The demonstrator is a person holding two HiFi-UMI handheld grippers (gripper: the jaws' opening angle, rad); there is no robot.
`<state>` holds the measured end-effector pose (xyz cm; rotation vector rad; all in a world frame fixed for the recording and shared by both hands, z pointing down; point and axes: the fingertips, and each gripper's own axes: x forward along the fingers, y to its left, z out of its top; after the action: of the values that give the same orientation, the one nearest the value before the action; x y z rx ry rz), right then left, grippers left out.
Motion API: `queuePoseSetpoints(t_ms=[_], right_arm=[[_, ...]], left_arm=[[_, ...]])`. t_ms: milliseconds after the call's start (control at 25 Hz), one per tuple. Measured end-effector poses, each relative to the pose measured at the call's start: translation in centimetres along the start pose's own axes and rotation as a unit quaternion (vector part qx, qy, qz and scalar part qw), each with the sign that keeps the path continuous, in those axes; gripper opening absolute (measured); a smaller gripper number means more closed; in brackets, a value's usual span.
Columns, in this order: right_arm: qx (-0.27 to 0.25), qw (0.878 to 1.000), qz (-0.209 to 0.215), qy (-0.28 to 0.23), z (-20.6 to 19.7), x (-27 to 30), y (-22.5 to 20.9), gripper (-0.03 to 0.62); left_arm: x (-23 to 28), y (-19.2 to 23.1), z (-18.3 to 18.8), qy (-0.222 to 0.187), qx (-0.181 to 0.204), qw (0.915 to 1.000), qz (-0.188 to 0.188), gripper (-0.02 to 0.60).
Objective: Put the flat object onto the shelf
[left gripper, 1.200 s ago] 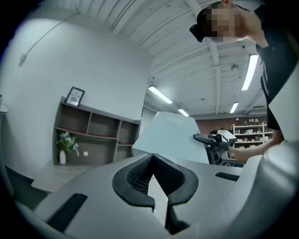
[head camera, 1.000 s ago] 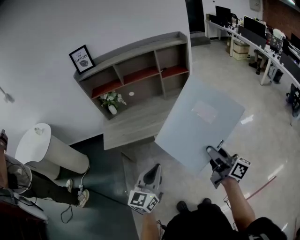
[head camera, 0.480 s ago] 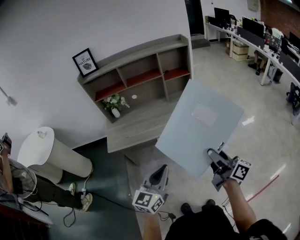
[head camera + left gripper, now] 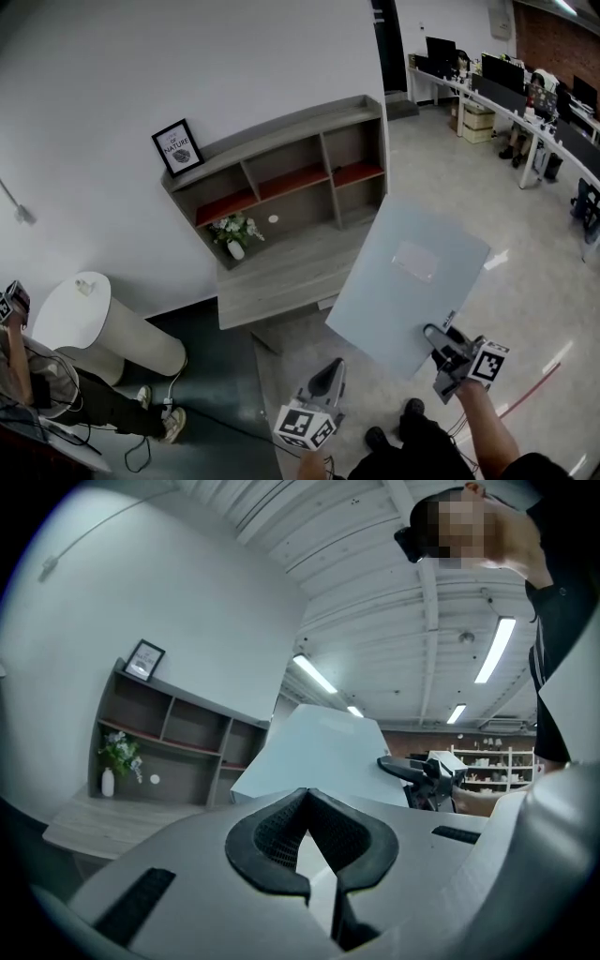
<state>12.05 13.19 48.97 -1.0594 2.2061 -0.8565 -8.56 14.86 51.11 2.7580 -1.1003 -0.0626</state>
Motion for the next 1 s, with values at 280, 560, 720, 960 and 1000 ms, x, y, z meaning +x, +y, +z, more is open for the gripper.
queuePoseSetpoints(t_ms=[280,560,720,960,1000], right_arm=[[-0.008,1.000,0.006,0.020,0.2,1.6,-1.6,0.282],[0.037,0.998,0.042,0.017,1.9,5.6,-3.6,0.282],[0.040,0.997,0.057,0.018,4.1,8.3,-5.4,0.282],[0.046,0.995,0.084,0.027,6.3,10.3,-7.7,0.282],[0.046,0.995,0.086,0.032,6.7,11.1,-8.3,0.282]], left_arm=[[1.3,0.9,-1.2,0.012,-0.012,0.9998,0.004,0.012],[3.8,3.7,0.4,0.019,-0.005,0.9995,0.027,0.012],[6.5,5.6,1.7,0.021,-0.001,0.9989,0.042,0.012],[10.2,6.7,3.2,0.020,0.006,0.9977,0.064,0.012],[11.0,7.2,3.5,0.018,0.002,0.9975,0.068,0.012]])
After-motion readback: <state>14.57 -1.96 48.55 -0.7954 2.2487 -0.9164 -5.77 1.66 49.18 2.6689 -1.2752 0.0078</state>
